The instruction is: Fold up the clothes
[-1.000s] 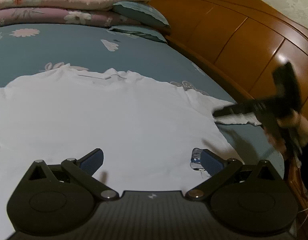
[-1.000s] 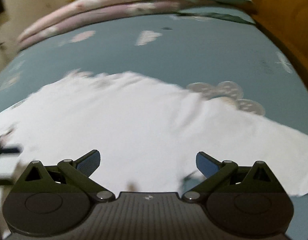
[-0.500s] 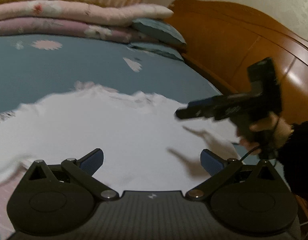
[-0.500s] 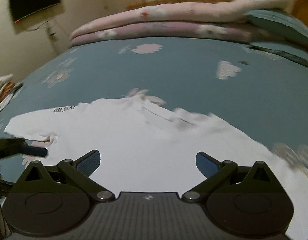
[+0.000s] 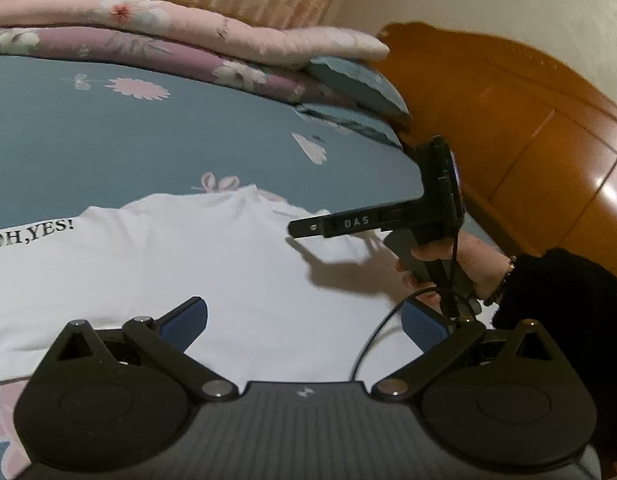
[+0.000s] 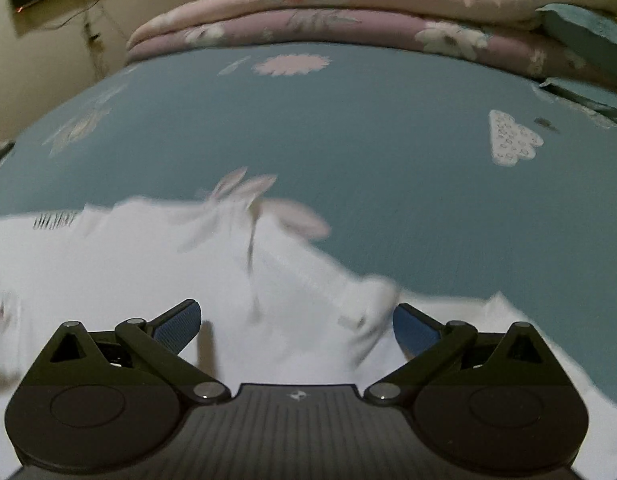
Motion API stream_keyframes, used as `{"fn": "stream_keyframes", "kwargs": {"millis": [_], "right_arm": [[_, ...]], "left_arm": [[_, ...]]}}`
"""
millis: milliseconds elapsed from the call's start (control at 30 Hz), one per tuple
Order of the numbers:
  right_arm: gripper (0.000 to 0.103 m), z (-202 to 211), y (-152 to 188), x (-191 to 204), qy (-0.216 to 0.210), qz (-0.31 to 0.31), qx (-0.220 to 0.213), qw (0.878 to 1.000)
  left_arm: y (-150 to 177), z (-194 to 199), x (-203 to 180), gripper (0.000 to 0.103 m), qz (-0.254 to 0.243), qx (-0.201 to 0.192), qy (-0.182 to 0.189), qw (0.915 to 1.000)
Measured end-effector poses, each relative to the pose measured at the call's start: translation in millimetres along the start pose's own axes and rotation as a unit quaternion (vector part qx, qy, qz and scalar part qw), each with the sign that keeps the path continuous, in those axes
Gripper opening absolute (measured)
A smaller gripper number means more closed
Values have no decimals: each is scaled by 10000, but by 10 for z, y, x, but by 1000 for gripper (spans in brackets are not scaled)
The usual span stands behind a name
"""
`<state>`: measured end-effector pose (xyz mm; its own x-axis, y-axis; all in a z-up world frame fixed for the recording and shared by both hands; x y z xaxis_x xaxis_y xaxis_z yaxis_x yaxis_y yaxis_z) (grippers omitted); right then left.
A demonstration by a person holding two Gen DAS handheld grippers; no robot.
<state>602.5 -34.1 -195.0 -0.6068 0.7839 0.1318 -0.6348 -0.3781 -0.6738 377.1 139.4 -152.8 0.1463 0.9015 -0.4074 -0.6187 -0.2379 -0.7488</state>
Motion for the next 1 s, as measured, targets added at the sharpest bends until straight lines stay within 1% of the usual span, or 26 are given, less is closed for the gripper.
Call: {"fn": "stream_keyframes", "kwargs": {"millis": [67, 133, 200, 233, 300, 400, 500, 633, 700, 733, 800, 900, 1000], "right_arm": [[103, 154, -35, 42, 58, -54, -87, 9999], [103, 358, 6, 142, -129, 7, -178, 9998], [103, 486, 111, 259, -291, 136, -85, 9994], [103, 485, 174, 306, -318, 186, 22, 9993], [103, 411, 286, 375, -312, 260, 246, 9989], [103, 212, 364, 374, -146, 235, 402, 9988], [103, 56, 263, 299, 153, 146, 204, 9996], [103, -32, 65, 120, 375, -344, 16, 9987], [103, 87, 33, 99, 367, -574, -66, 9977], [103, 182, 47, 126, 348, -562, -103, 9978], [103, 417, 105, 202, 396, -350, -87, 9986], [103, 883, 274, 357, 588, 14, 20, 9983], [103, 1413, 517, 506, 638, 14, 101, 9979]], "left_arm": [[-9, 60, 47, 102, 150, -84, 15, 9999], [-29, 106, 82, 102, 271, -188, 35, 9995], [-38, 134, 96, 102, 362, -235, 94, 9990], [-39, 143, 100, 102, 398, -251, 120, 9988], [-23, 138, 98, 102, 399, -230, 132, 9989], [14, 119, 96, 102, 323, -159, 123, 9993], [50, 93, 101, 102, 255, -78, 121, 9996], [58, 69, 111, 102, 231, -30, 67, 9997], [57, 75, 105, 102, 220, -37, 55, 9997], [53, 93, 91, 102, 217, -64, 75, 9997], [45, 133, 63, 102, 206, -119, 113, 9997], [42, 212, 10, 102, 133, -187, 185, 9996], [124, 201, -103, 102, -91, -81, 244, 9996]]}}
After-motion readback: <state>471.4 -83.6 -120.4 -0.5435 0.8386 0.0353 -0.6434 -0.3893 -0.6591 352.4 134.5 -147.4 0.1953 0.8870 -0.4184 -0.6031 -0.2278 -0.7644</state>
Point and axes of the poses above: each gripper's, at about its wrist camera, not at the fingertips, and z roughly against the way its jaws point, x to its left, y to its underside, the point moved 5 cm from there along -z, roughly the way its jaws point, and after that the axes turned 1 degree about -z, right-handed, at the moved point
